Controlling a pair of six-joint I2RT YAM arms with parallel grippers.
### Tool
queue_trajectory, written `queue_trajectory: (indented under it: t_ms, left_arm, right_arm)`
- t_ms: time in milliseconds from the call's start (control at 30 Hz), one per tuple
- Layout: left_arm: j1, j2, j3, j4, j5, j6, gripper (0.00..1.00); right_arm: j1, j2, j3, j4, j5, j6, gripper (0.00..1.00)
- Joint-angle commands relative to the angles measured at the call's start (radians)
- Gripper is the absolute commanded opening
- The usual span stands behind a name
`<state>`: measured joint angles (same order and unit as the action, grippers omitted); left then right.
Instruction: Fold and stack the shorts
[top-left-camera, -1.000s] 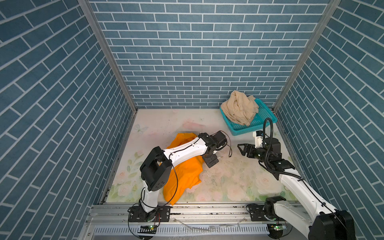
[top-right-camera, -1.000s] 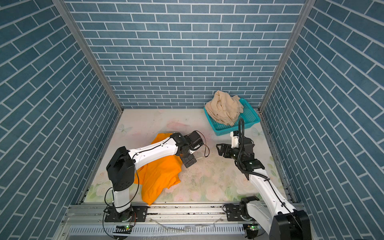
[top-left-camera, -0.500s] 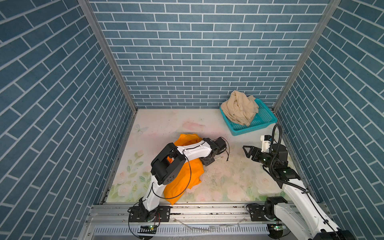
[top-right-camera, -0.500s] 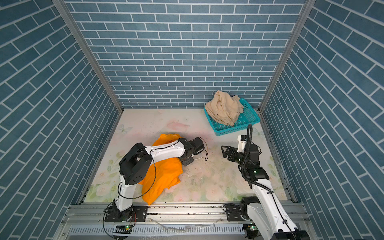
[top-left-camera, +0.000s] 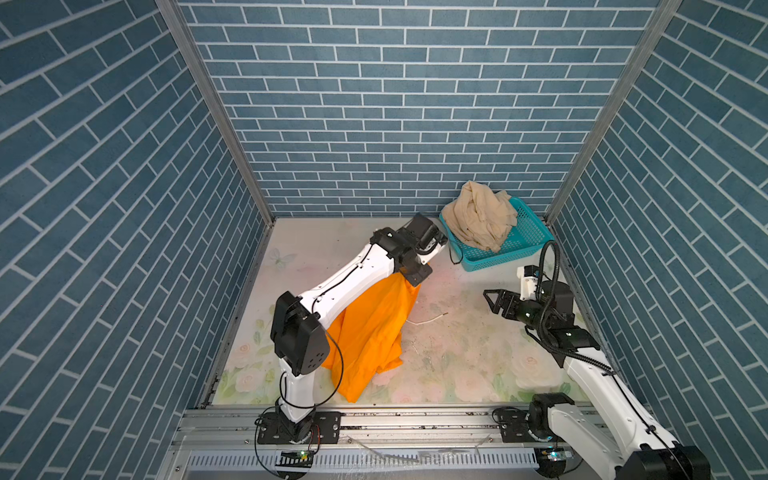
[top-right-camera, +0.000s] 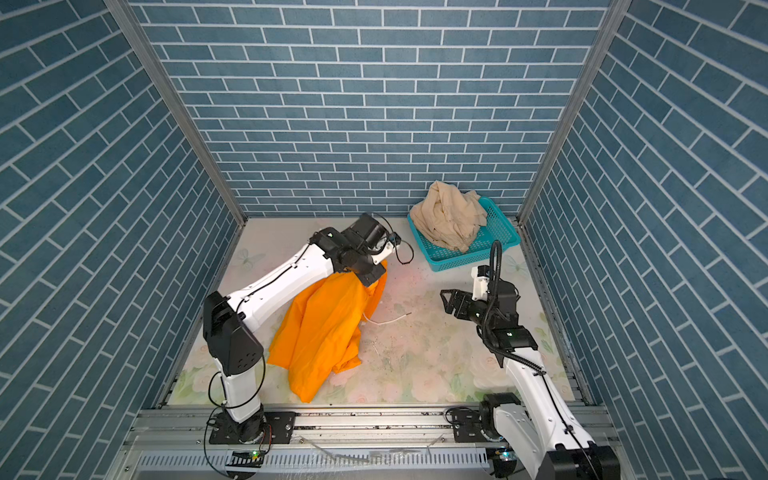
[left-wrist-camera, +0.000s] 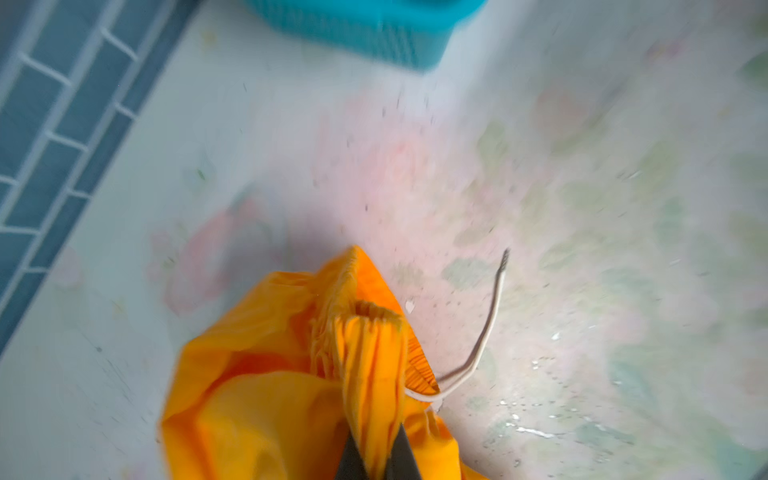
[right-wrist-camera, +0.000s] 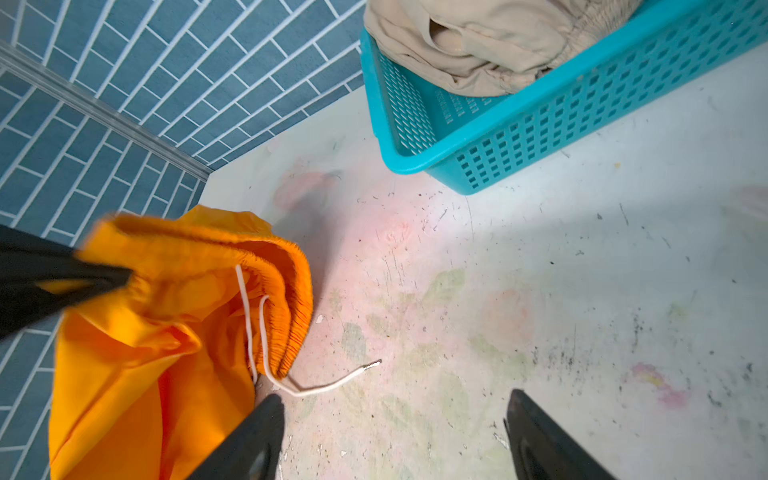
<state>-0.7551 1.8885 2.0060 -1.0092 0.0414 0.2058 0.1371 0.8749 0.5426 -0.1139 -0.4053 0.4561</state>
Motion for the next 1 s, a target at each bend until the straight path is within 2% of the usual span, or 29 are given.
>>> queue_trajectory:
  t_ms: [0,100,167,233,333,433,567,667,867,967]
  left_arm:
    - [-0.009,-0.023,0.214,-0.194,0.267,0.043,0.0]
    - [-0.009,-0.037,0.357,-0.247,0.349,0.043,0.0]
    - [-0.004,-0.076,0.364,-0.229,0.318,0.046,0.0]
    - [0.016,-0.118,0.318,-0.2,0.231,0.038,0.0]
    - [0.092,-0.165,0.189,-0.139,0.114,-0.017,0.0]
    - [0.17,-0.208,0.01,-0.044,0.111,-0.088,0.0]
    - [0.199,-0.277,-0.276,0.135,0.097,-0.123,0.0]
    - [0.22,-0.316,-0.428,0.234,0.092,-0.156,0.0]
    - [0.294,-0.346,-0.607,0.332,0.071,-0.236,0.0]
    - [0.3,-0.33,-0.646,0.342,0.017,-0.243,0.0]
  right_arm:
    - [-0.002,-0.03,0.044,-0.015,-0.029,-0.074,0.84]
    - [-0.002,-0.057,0.083,-0.051,-0.031,-0.116,0.84]
    - [-0.002,-0.066,0.094,-0.032,-0.059,-0.119,0.85]
    - [-0.002,-0.061,0.095,0.007,-0.111,-0.113,0.85]
    - [0.005,-0.029,0.089,0.023,-0.165,-0.117,0.85]
    - [0.014,-0.015,0.071,0.024,-0.16,-0.111,0.85]
    - [0.032,-0.016,0.045,0.013,-0.147,-0.115,0.85]
    - [0.071,0.021,0.021,0.025,-0.139,-0.142,0.86]
    - [0.28,0.257,0.12,-0.079,0.038,-0.295,0.86]
    - [0.379,0.338,0.169,-0.118,0.15,-0.367,0.86]
